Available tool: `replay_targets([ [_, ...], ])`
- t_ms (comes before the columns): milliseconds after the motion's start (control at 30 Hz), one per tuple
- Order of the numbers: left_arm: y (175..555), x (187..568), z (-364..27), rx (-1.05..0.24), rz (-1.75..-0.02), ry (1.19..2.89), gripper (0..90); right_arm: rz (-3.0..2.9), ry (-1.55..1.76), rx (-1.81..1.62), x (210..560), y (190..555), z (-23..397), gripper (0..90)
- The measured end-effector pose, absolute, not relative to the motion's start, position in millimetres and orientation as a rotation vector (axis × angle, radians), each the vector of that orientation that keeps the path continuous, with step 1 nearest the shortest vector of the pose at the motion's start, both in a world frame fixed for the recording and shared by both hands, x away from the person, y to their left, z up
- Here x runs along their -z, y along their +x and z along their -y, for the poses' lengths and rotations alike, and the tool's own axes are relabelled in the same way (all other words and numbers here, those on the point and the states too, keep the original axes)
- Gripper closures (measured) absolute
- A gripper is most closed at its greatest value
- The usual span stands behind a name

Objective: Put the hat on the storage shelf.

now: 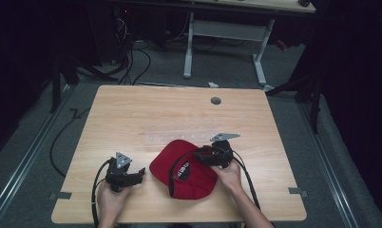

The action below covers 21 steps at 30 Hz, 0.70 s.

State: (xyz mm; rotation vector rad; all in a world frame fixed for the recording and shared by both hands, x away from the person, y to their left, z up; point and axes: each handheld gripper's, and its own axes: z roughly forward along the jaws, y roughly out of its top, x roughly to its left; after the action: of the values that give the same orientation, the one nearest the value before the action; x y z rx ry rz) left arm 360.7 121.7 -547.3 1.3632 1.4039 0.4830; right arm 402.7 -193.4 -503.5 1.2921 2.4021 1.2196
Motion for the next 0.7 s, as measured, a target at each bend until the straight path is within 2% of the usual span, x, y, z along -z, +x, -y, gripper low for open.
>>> replay_targets([
  [100,361,547,-122,-0.483,-1.404,1.363,23.0,-2.425,1.261,-1.206,507,403,189,48.0],
  [167,361,547,-122,-0.483,-1.404,1.363,23.0,-2.453,1.217,-1.183,509,401,186,57.8],
  [200,361,547,-122,-0.483,-1.404,1.363,23.0,-2.453,1.217,-1.183,509,401,186,57.8],
  [300,361,547,-122,-0.484,-1.404,1.364,23.0,-2.471,1.155,-1.182,508,400,186,66.1],
  [333,361,547,-122,-0.484,-1.404,1.364,22.9,-2.482,1.137,-1.206,506,398,188,71.8],
  [367,361,547,-122,-0.484,-1.404,1.364,22.9,-2.482,1.137,-1.206,506,398,188,71.8],
  [400,361,547,-121,-0.484,-1.404,1.362,22.9,-2.495,1.120,-1.238,504,397,189,75.7],
  [700,361,547,-122,-0.486,-1.403,1.365,22.9,-2.499,1.134,-1.305,493,384,194,81.5],
])
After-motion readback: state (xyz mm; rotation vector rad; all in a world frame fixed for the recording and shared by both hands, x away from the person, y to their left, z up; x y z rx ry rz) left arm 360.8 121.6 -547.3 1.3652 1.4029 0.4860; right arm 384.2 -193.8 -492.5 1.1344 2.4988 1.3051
